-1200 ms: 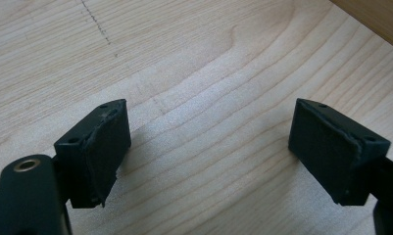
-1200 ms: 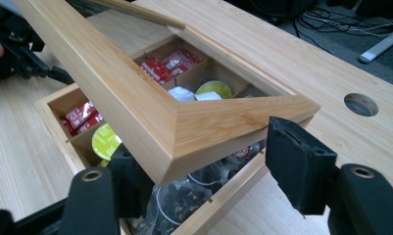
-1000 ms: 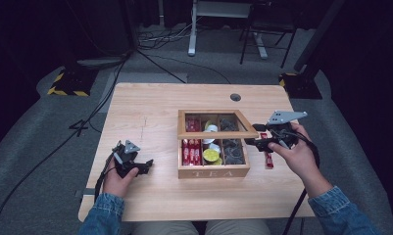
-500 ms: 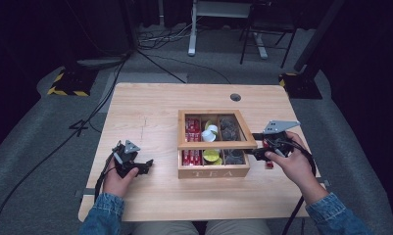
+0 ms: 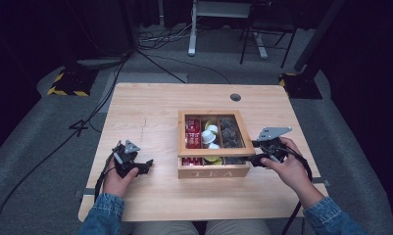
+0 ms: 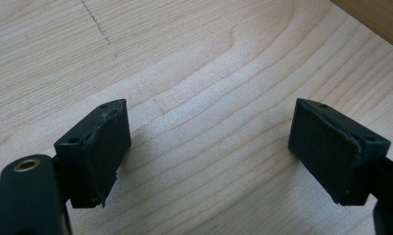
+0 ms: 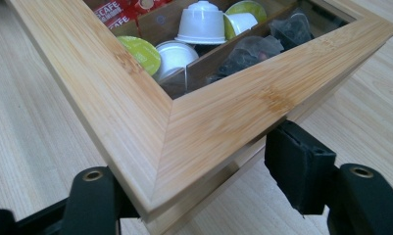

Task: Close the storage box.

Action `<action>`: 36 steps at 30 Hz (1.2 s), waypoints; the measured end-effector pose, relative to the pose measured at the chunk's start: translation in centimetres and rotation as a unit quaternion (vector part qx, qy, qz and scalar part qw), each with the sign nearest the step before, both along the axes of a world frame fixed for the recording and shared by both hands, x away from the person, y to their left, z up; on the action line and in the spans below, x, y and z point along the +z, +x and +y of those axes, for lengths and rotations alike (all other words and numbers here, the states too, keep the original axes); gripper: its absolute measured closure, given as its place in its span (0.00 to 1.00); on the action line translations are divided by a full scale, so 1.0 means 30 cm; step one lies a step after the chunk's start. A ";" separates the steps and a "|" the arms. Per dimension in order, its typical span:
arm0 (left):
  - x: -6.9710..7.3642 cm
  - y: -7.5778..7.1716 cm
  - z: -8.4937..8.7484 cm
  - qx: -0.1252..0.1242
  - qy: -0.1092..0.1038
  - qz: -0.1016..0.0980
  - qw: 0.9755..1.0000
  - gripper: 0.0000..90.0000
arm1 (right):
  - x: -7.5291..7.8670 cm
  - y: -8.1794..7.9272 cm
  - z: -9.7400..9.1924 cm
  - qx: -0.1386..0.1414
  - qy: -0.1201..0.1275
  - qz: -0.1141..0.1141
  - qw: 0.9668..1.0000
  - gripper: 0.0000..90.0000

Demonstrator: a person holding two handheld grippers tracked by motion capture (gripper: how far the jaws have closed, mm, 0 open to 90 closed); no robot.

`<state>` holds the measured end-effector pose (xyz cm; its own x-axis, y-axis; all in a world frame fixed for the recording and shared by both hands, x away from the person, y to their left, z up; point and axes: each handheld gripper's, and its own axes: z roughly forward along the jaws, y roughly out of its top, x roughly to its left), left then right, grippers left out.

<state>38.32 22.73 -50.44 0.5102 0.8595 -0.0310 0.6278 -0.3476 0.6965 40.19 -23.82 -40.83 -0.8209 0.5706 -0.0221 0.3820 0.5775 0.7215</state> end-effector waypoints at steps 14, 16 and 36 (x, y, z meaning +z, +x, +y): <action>0.000 0.000 0.000 0.000 0.000 0.000 1.000 0.18 | -0.035 -0.006 -0.002 -0.004 -0.014 0.018 1.000 0.43; 0.000 0.000 0.000 0.000 0.000 0.000 1.000 0.18 | -0.040 -0.007 -0.002 -0.004 -0.015 0.020 1.000 0.43; 0.000 0.000 0.000 0.000 0.000 0.000 1.000 0.18 | -0.041 -0.014 -0.019 -0.011 -0.006 0.039 0.999 0.46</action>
